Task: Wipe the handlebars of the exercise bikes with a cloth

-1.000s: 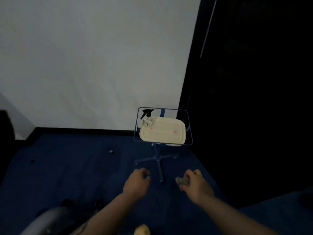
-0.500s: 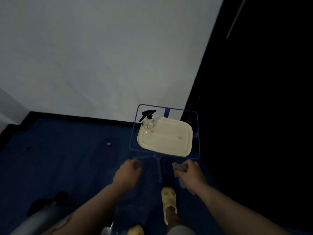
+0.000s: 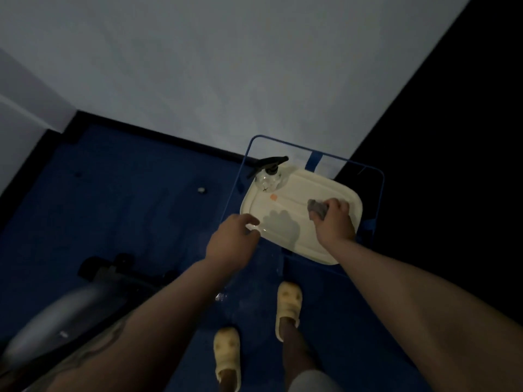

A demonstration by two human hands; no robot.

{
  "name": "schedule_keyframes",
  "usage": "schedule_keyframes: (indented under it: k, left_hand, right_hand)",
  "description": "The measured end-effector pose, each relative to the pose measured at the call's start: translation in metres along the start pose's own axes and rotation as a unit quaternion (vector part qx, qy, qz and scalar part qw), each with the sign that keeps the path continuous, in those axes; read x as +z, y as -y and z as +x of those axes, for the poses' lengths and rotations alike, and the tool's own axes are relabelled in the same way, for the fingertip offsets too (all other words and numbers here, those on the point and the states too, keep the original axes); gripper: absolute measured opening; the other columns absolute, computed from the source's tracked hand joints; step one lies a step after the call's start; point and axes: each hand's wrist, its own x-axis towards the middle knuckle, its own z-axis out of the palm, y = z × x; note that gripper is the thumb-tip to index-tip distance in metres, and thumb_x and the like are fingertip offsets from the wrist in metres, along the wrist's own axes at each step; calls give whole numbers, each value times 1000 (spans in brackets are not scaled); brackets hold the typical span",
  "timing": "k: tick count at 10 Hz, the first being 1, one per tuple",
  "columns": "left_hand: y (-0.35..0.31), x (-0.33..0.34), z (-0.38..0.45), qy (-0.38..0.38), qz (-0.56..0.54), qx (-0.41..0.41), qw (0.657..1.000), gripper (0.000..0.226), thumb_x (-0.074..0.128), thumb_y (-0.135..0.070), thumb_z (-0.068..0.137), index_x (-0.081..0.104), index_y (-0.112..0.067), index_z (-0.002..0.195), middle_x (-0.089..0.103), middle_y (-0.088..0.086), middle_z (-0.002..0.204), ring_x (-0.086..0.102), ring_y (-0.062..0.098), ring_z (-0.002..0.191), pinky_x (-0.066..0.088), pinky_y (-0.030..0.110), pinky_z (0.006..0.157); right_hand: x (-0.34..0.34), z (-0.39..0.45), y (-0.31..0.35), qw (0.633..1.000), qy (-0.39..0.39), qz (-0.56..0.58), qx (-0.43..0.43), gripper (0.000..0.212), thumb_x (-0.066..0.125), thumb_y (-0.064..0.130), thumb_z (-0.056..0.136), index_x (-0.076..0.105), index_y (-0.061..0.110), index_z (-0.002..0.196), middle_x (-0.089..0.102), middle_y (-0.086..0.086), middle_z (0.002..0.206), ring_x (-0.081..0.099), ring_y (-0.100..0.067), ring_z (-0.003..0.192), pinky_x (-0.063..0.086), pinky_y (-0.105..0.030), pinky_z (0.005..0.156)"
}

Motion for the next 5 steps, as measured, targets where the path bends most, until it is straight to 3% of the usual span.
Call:
schedule_keyframes:
  k: [1, 2, 3, 5]
  left_hand:
    - [16, 11, -3, 7, -11, -10, 1000, 25, 50, -27, 88, 63, -29, 110, 57, -3, 123, 59, 18, 107, 48, 36, 90]
    - [31, 17, -8, 22, -16, -37, 999, 27, 52, -24, 88, 63, -28, 112, 58, -2, 125, 58, 17, 111, 46, 37, 96]
    - [37, 15, -14, 41, -14, -53, 998, 27, 52, -24, 88, 62, -27, 113, 56, -2, 127, 57, 17, 113, 46, 36, 98]
    - [12, -22, -30, 18, -17, 15, 1000, 30, 50, -24, 88, 61, -25, 115, 55, 0, 125, 58, 20, 107, 48, 38, 92]
  right_hand:
    - [21, 13, -8, 991, 108, -75, 29, 56, 29, 44, 100, 24, 13, 147, 14, -9, 157, 27, -32, 137, 30, -46, 110]
    - [30, 11, -8, 976, 163, -141, 33, 58, 22, 42, 101, 10, 15, 151, -3, -9, 160, 7, -30, 145, 13, -45, 119]
    - [19, 2, -6, 976, 177, -121, 28, 59, 26, 42, 101, 10, 16, 152, -3, -7, 160, 8, -29, 146, 16, -45, 118]
    - [-27, -42, 14, 989, 126, -77, 11, 57, 32, 41, 100, 15, 23, 150, -4, -1, 161, 16, -29, 143, 26, -42, 115]
